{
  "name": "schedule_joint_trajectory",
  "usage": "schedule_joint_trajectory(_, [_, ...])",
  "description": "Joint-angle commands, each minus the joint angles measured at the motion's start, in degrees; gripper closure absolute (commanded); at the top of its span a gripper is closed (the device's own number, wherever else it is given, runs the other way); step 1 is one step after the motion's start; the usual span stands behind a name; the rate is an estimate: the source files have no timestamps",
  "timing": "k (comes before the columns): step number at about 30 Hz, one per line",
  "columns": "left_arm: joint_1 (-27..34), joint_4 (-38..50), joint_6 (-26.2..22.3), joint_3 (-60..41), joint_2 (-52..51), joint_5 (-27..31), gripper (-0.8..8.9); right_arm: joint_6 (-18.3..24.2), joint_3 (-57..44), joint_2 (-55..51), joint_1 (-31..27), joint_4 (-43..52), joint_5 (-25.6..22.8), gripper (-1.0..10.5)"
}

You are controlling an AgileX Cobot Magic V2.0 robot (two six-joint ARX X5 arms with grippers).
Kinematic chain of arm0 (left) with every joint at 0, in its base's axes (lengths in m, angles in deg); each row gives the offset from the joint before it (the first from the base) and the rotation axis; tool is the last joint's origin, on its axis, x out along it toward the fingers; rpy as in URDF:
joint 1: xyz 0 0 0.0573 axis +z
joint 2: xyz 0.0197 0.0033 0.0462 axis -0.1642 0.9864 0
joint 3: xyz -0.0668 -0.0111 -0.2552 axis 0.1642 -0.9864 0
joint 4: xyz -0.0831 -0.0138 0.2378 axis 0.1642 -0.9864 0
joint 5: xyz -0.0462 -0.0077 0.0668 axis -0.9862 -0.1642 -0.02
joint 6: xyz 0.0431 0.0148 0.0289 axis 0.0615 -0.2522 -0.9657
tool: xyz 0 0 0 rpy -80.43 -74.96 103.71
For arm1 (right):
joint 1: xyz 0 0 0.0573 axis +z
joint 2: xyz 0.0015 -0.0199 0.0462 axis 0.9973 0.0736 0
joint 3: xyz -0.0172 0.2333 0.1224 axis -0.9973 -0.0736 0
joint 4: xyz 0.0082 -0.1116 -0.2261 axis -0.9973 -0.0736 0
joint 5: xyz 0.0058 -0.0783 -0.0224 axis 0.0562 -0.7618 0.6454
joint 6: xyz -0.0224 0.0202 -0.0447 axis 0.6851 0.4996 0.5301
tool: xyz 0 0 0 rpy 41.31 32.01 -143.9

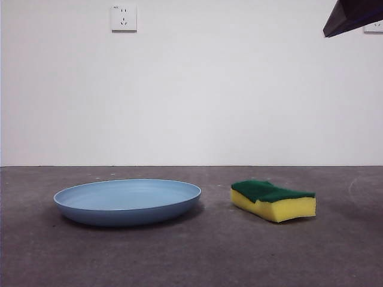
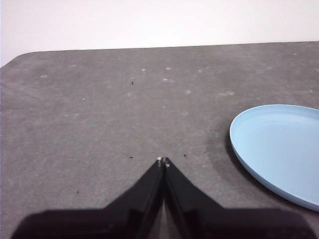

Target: Pick up the plate,pick up the cloth,clean the plate with the cloth

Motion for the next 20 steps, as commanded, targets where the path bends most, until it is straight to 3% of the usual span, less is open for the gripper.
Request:
schedule_joint_trajectory(1, [0.11, -0.02, 0.35, -0.72, -0.07, -0.35, 8.14, -0.35, -0.24, -0.04, 0.0, 0.31, -0.09, 9.5])
schedule_joint_trajectory(5, [0.11, -0.02, 0.35, -0.72, -0.07, -0.35, 8.14, 4.59, -0.26, -1.64, -0.48, -0.22, -0.28, 9.5])
schedule_joint_trajectory(8, [0.11, -0.02, 0.35, -0.72, -0.07, -0.33, 8.14, 8.17, -0.39, -4.59, -3.98, -0.46, 1.16, 9.5])
schedule_joint_trajectory(14, [0.11, -0.02, 0.35, -0.72, -0.07, -0.35, 8.14, 8.48, -2.95, -13.29, -16.13, -0.42, 11.91, 9.5])
schedule_joint_trajectory(20, [0.11, -0.02, 0.35, -0.72, -0.07, -0.33, 8.14, 8.7, -10.36, -22.18, -25.33, 3.54, 12.2, 9.5])
